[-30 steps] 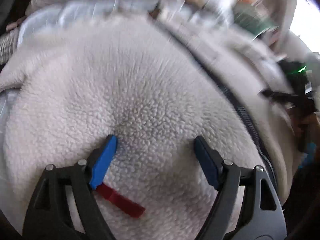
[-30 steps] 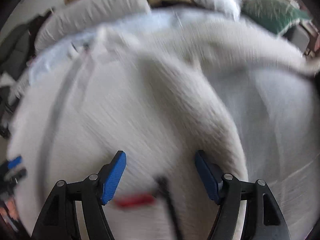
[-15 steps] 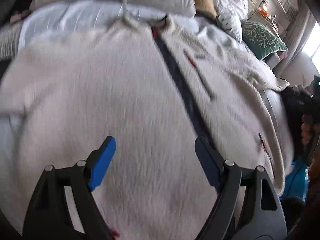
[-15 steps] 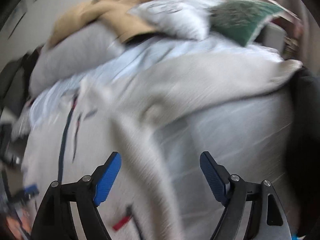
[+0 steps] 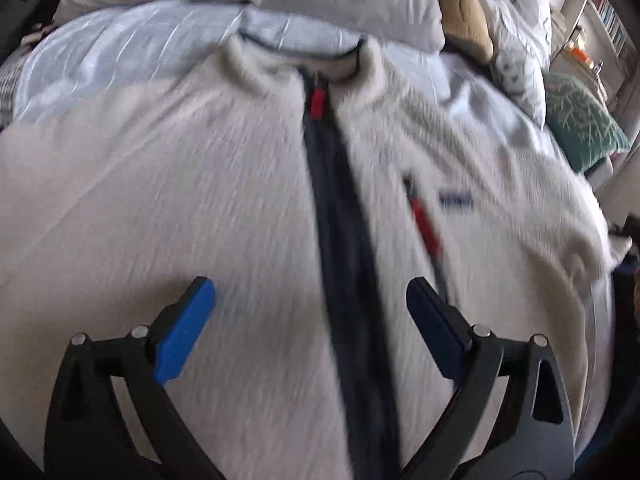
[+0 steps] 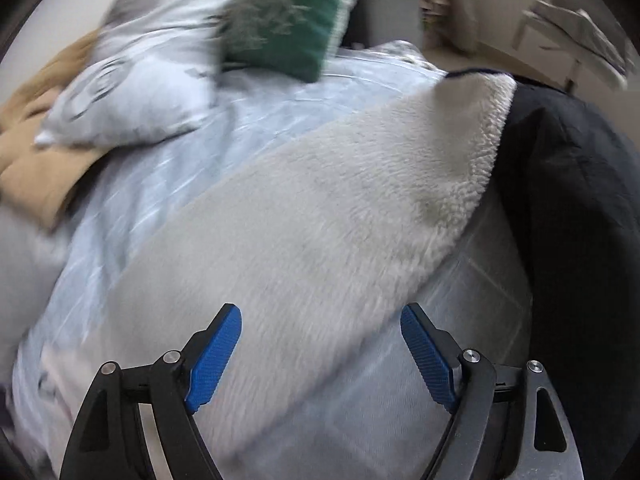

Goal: Fold large clothes

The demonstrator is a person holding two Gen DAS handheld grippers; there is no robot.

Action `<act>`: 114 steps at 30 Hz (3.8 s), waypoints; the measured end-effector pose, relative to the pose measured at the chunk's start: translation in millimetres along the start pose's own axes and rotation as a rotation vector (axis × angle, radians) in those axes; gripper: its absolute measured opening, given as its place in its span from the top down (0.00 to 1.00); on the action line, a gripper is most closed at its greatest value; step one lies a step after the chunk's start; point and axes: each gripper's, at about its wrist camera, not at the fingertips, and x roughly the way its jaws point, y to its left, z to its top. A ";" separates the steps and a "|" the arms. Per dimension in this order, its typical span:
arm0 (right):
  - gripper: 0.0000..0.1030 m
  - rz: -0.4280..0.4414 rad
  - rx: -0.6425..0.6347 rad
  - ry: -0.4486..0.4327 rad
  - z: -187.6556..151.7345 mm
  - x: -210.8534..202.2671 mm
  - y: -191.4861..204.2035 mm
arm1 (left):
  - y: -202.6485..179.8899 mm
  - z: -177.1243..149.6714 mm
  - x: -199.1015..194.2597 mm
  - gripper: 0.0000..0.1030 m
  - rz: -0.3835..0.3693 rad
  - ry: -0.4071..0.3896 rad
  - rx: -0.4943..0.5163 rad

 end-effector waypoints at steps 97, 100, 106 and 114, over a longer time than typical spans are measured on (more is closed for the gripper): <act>0.36 0.336 -0.418 0.146 -186.6 -68.8 103.9 | 164.6 -43.7 -70.6 0.29 -0.177 0.135 -0.234; 0.33 0.389 -0.417 0.126 -179.4 -72.3 99.5 | 165.9 -35.3 -55.4 0.42 -0.170 0.124 -0.255; 0.31 0.496 -0.336 0.085 -146.1 -63.4 89.8 | 161.0 -21.0 -73.3 0.85 -0.118 -0.030 -0.314; 0.31 0.632 -0.294 0.223 -118.7 -9.6 126.0 | 157.9 -21.8 -73.3 0.85 0.003 -0.035 -0.214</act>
